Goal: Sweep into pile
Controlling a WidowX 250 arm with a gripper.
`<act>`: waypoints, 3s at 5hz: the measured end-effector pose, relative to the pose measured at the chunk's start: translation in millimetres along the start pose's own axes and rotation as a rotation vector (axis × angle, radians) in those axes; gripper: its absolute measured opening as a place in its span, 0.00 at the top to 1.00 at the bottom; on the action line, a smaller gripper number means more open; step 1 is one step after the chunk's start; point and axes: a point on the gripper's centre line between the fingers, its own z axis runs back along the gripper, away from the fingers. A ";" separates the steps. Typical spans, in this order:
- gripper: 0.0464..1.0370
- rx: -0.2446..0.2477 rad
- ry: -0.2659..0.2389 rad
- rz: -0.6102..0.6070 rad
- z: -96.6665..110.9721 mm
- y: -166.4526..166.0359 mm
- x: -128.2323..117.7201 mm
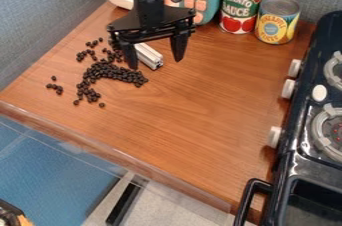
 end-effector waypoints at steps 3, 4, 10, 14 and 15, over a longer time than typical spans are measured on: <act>0.04 0.141 -0.109 0.133 -44.8 -21.7 50.9; 0.04 0.159 -0.105 0.146 -51.3 -18.6 62.6; 0.04 0.222 -0.094 0.184 -82.3 0.9 96.4; 0.09 0.257 -0.115 0.229 -94.7 14.0 98.1; 0.39 0.266 -0.116 0.243 -98.6 17.5 93.9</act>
